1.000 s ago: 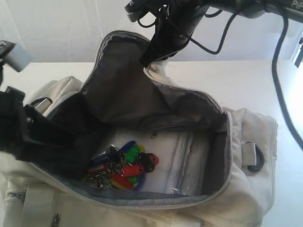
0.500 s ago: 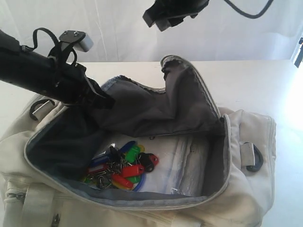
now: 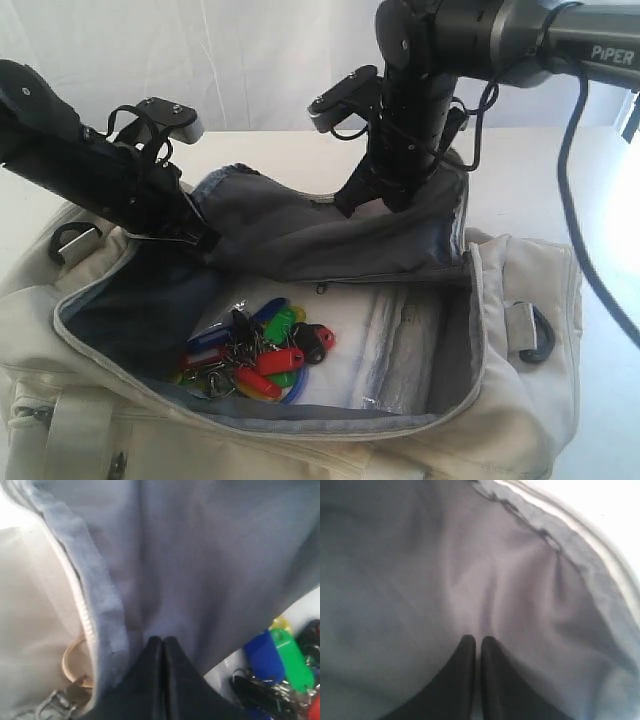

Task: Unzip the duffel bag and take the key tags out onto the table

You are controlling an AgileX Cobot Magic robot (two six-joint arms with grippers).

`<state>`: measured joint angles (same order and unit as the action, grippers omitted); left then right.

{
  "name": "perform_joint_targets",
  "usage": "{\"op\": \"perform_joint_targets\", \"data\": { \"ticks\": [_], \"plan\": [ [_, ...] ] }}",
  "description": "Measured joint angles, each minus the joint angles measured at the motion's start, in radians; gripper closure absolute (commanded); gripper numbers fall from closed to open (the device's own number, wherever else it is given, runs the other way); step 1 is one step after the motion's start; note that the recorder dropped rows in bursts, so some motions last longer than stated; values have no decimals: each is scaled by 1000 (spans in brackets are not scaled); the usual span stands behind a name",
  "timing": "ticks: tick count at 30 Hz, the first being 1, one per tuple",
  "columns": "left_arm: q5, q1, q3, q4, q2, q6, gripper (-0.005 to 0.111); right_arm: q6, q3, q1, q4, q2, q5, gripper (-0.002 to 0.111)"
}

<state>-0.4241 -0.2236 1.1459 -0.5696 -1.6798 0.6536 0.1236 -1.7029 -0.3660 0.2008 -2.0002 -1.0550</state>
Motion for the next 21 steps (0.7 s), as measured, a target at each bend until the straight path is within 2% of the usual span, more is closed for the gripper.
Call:
{"op": "perform_joint_targets", "data": {
  "ticks": [5,10,16,21],
  "plan": [
    [5,0,0,61,0,-39,107,-110,0,6,145,-20,28,104],
    [4,0,2,65,0,-53,107,-124,0,19,139,-17,46,104],
    [-144,0,107,65,14,-88,107,-6,0,23,-81,142,123,104],
    [-297,0,210,76,124,-93,107,135,0,23,-244,310,55,104]
  ]
}}
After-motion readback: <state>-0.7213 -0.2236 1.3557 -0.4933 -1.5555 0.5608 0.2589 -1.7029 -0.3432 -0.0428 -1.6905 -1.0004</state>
